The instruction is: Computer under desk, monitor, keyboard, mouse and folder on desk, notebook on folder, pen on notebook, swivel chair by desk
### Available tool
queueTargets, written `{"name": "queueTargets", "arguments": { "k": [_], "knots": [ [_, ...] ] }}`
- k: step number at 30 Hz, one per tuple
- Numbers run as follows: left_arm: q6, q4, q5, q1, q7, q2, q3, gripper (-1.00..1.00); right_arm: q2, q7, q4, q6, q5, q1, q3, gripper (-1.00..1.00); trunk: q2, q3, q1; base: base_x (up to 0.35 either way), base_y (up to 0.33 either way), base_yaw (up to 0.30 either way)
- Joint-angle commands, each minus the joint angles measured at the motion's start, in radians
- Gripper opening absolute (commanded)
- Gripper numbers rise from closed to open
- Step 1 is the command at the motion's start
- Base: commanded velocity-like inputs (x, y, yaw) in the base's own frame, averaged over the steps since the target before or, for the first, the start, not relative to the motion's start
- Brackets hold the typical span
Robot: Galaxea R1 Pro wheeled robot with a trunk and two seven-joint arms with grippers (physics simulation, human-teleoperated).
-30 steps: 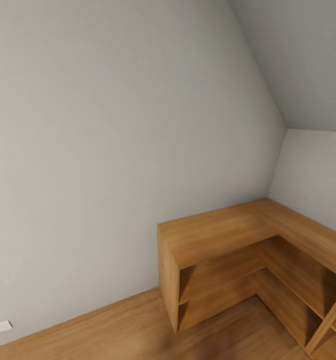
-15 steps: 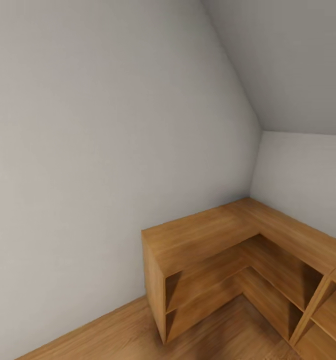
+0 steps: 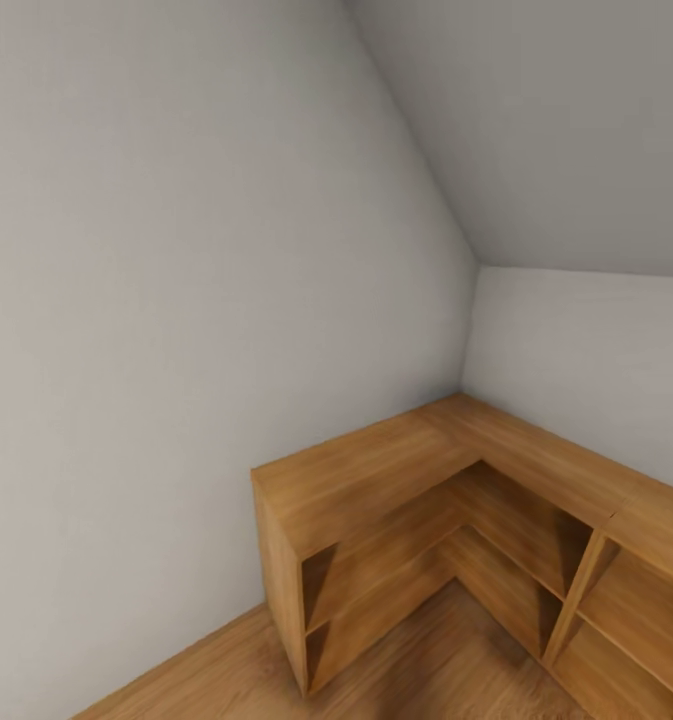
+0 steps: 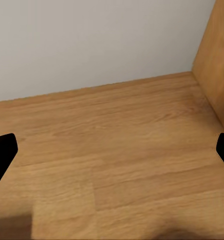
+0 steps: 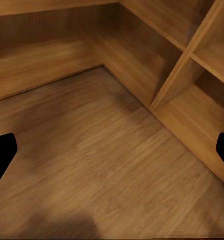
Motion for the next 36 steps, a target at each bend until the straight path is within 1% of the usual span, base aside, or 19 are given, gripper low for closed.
{"name": "queueTargets", "arguments": {
  "k": [1,7,14,16,18,23,36],
  "knots": [
    [-0.001,-0.002,0.009,0.001,0.002,0.000,-0.006,1.00,0.000,0.001,0.002,-0.004,-0.010,-0.001,0.009,1.00,-0.001,0.000,0.000,0.000,0.000,-0.230],
    [-0.001,-0.003,0.009,0.001,0.002,0.000,-0.006,1.00,0.000,0.002,0.001,-0.004,-0.009,-0.001,0.009,1.00,-0.001,0.006,0.000,0.029,0.016,-0.241],
    [-0.001,-0.003,0.009,0.000,0.002,0.000,-0.006,1.00,0.005,0.002,0.001,-0.004,-0.010,-0.001,0.017,1.00,-0.001,0.009,0.000,0.220,0.101,-0.277],
    [-0.001,-0.003,0.009,0.000,0.002,0.000,-0.006,1.00,0.013,0.002,0.001,-0.004,-0.011,-0.001,0.019,1.00,-0.001,0.009,0.000,0.280,0.126,-0.293],
    [-0.001,-0.002,0.009,0.000,0.002,0.000,-0.006,1.00,0.030,0.002,0.001,-0.004,-0.012,-0.001,0.018,1.00,-0.001,0.009,0.000,0.228,0.078,-0.297],
    [-0.001,-0.002,0.009,0.000,0.002,0.000,-0.006,1.00,0.042,0.001,0.000,-0.004,-0.014,-0.001,0.017,1.00,-0.001,0.007,0.000,0.082,0.024,-0.288],
    [-0.001,-0.002,0.009,0.000,0.002,0.000,-0.006,1.00,0.047,0.000,-0.001,-0.004,-0.016,-0.001,0.014,1.00,-0.001,-0.005,0.000,0.010,0.003,-0.261]
  ]
}}
